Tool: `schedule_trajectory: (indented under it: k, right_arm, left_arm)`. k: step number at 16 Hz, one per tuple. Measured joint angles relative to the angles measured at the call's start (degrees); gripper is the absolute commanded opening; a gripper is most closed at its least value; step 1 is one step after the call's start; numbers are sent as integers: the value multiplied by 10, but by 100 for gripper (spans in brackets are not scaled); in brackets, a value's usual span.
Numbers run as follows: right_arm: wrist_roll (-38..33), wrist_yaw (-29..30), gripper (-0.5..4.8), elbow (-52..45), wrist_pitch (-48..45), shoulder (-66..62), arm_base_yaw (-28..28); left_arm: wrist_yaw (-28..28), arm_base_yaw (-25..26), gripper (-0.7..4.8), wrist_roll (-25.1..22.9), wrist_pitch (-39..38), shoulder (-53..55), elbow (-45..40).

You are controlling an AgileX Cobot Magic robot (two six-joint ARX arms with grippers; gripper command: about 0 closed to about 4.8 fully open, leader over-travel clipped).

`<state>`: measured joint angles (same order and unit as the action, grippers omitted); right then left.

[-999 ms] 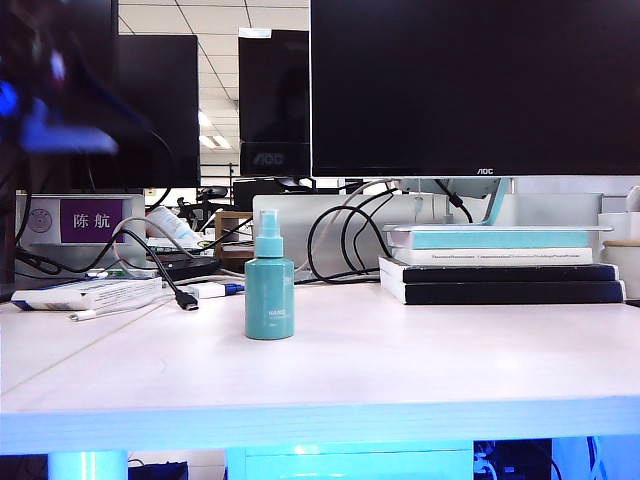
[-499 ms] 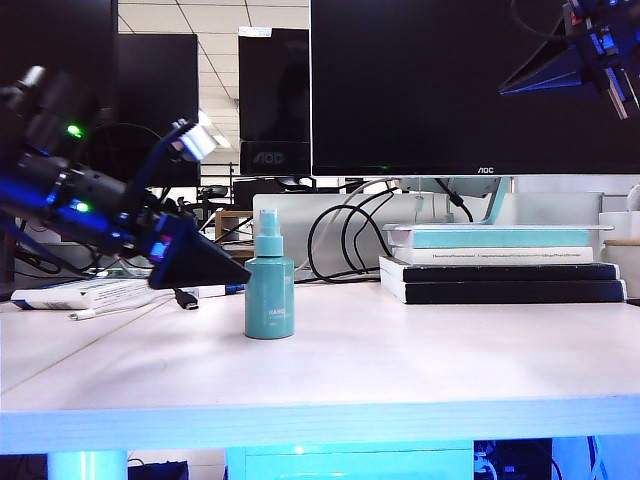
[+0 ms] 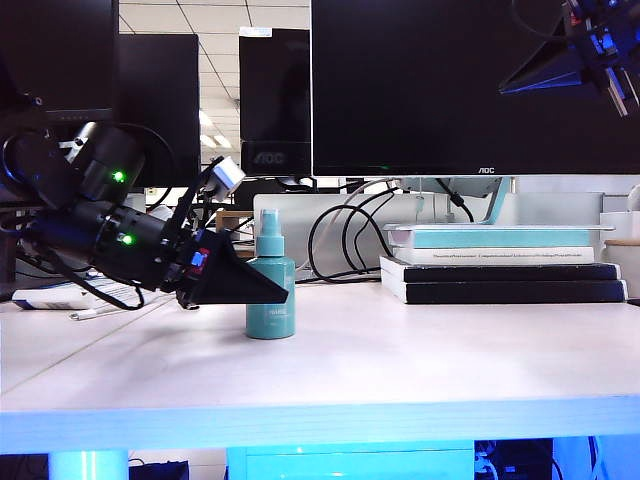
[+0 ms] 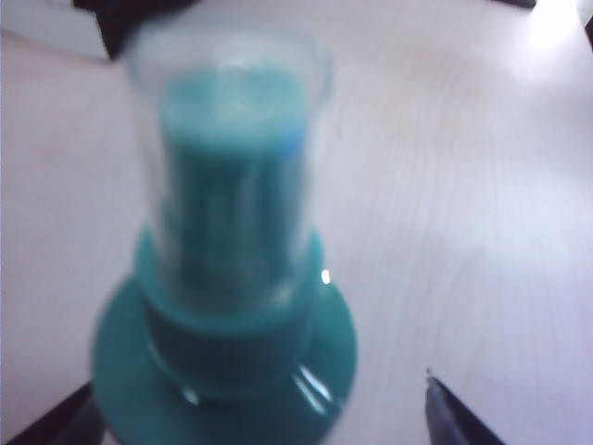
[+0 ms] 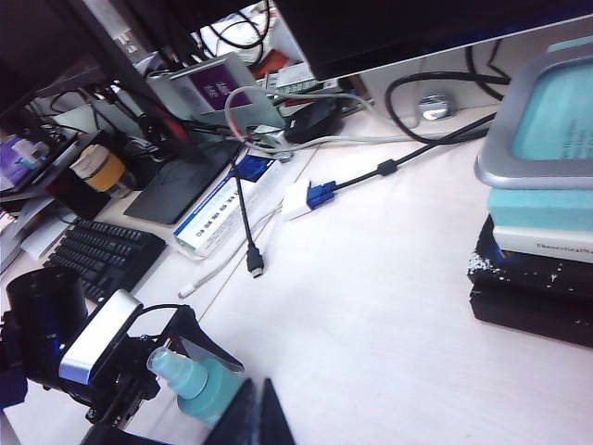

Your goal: Pick up the sprayer with the left hand and remove the lid with the right hand then place it on the table.

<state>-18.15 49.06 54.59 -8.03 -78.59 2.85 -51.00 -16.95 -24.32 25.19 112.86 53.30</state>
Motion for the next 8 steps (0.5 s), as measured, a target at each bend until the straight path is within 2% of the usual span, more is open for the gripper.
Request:
schedule_trajectory:
  k: [1,2,5,8]
  right_arm:
    - [0,-2,-1,0,0,0,0]
    - [0,-4,-1,0,0,0,0]
    - [0,-4,-1,0,0,0,0]
    - [0,-4,-1,0,0,0,0]
  left_arm:
    - [0,-2,380,5,13,6,0]
    - [0,-4,261,38,33,40,0]
    - [-10,-4,252,65,52,51,0]
    - [-9,-6,117,94,95,51,0]
